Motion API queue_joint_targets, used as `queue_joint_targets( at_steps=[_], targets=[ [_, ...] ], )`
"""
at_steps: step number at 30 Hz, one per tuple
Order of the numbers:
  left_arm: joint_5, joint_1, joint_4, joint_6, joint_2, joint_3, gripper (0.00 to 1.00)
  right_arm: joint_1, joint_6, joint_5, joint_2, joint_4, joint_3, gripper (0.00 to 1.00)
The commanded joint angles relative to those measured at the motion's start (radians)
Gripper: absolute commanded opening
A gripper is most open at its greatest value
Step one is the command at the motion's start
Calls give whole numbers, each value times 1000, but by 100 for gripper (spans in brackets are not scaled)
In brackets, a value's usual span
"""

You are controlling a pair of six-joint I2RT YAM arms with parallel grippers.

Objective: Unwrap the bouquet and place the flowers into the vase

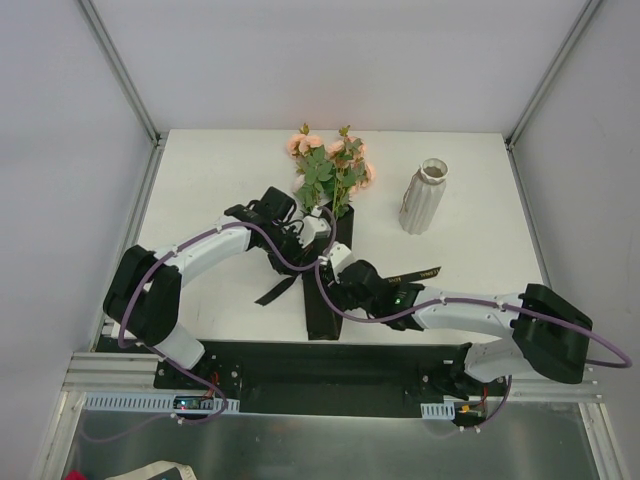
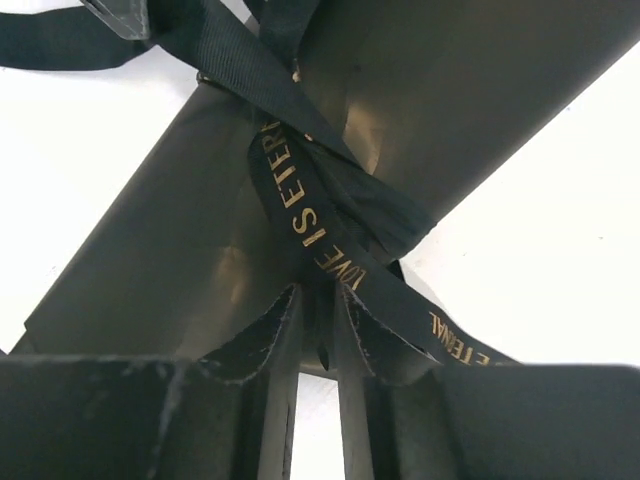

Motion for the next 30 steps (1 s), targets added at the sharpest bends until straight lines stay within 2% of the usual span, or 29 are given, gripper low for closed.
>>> queue_joint_targets(
  at_steps=[1,4,6,14,18,22,26,29,30],
  targets=[
    [5,1,-37,9,-44,33,0,7,9,40,-52,57,12,19],
    [-1,6,-40,6,-46,39,0,7,18,69,-106,38,-17,6],
    [-7,9,-41,3,-49,42,0,7,23,92,-129,31,-39,1],
    [4,53,-60,-27,-69,57,0,7,55,174,-229,-21,-60,1],
    [62,182,-110,-53,-101,102,0,5,78,287,-322,-74,-80,1],
    [64,307,-144,-47,-179,138,0,-6,101,480,-454,-181,-102,1],
    [30,424,-161,-37,-256,132,0,-110,161,595,-600,-311,-91,1],
    [-14,510,-164,-24,-319,94,0,-182,263,746,-672,-446,-68,1],
    [-30,529,-164,-21,-336,82,0,-199,361,798,-681,-495,-39,1]
  ],
)
